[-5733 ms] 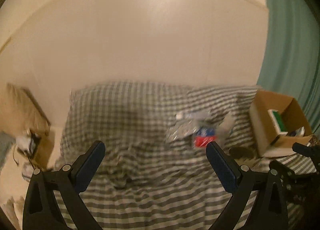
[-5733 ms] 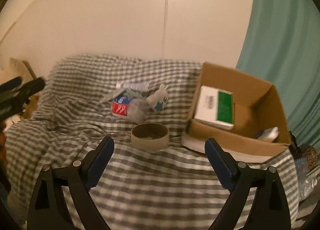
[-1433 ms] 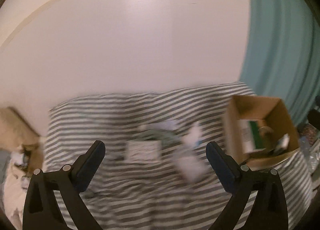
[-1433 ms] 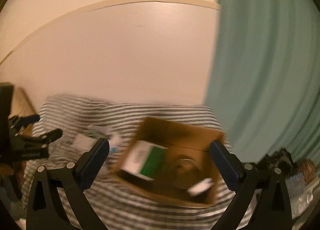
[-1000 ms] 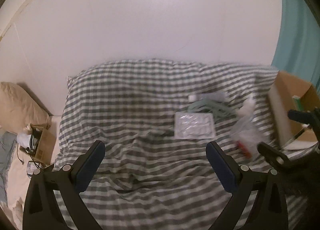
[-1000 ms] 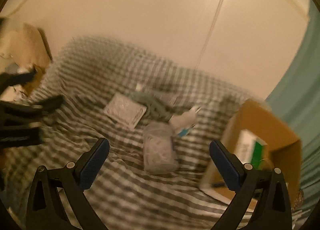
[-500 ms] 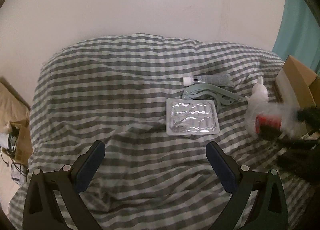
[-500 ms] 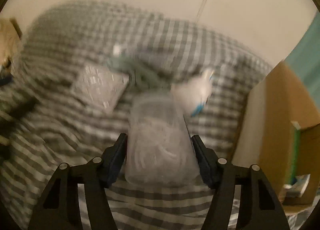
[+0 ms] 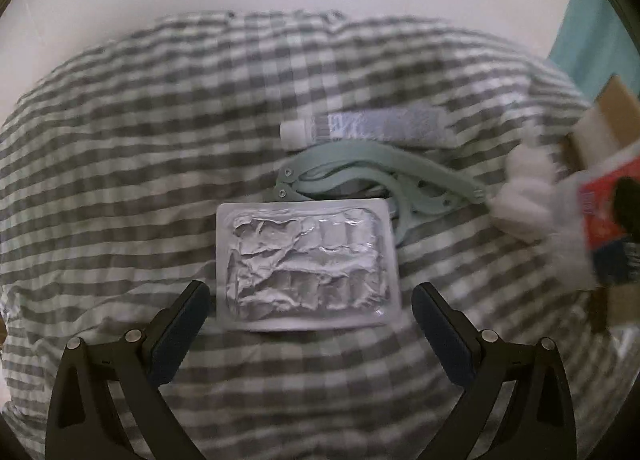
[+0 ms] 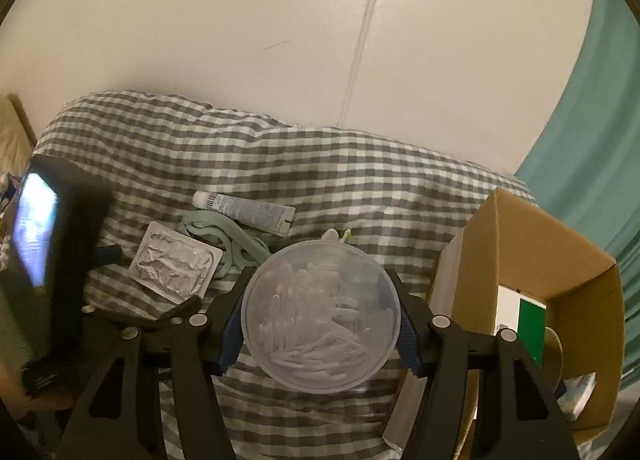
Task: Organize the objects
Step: 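Grasp the clear round container with the right gripper, then grasp the foil blister pack with the left gripper while the right drops the container into the box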
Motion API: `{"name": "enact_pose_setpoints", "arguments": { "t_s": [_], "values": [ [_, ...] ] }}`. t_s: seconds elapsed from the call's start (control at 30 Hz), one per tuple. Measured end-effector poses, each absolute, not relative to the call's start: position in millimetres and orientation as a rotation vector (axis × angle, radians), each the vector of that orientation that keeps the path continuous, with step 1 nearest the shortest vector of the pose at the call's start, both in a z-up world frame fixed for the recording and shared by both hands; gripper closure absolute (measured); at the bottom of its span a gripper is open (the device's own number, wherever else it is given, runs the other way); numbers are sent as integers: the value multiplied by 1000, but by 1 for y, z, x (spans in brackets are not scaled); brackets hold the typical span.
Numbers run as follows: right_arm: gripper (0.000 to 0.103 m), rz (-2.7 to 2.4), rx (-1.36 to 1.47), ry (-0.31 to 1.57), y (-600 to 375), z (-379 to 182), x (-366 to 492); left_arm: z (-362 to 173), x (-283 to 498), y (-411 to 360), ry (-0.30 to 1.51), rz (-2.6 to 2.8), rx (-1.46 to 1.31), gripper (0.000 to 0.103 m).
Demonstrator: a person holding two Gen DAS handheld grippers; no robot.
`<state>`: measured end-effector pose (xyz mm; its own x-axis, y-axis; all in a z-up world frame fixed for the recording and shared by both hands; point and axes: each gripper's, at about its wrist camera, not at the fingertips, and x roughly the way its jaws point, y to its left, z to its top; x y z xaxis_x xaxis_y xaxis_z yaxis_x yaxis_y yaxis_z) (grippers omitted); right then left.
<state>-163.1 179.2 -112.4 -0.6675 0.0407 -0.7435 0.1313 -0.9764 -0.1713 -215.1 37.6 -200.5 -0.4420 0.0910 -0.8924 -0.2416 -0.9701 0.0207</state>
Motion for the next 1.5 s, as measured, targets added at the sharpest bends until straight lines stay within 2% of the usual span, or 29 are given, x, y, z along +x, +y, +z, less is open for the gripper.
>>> {"name": "enact_pose_setpoints", "arguments": {
  "t_s": [0.13, 0.4, 0.53, 0.73, 0.97, 1.17, 1.37, 1.5],
  "values": [
    [42, -2811, 1250, 297, 183, -114, -166, -215, -229, 41, 213, 2519, -1594, 0],
    [42, -2781, 1284, 340, 179, -127, -164, -230, -245, 28, 58, 2443, -1648, 0],
    [42, -2771, 1293, 357, 178, -129, -162, -225, -236, 16, -17, 2439, -1608, 4],
    [42, -2765, 1271, 348, 182, -114, -149, -205, -209, -1, -87, 2422, -1565, 4],
    [42, -2791, 1177, 300, 192, -66, -115, -137, -155, -16, -33, 2539, -1438, 4],
    [42, -2830, 1054, 245, 217, -1, -73, -48, -116, 5, 59, 2619, -1262, 4],
    [42, -2895, 979, 293, 265, 58, -41, 21, -78, 64, 140, 2595, -1073, 4],
    [42, -2928, 974, 255, 309, 75, -40, 33, -71, 124, 177, 2512, -1019, 4]
  ]
}}
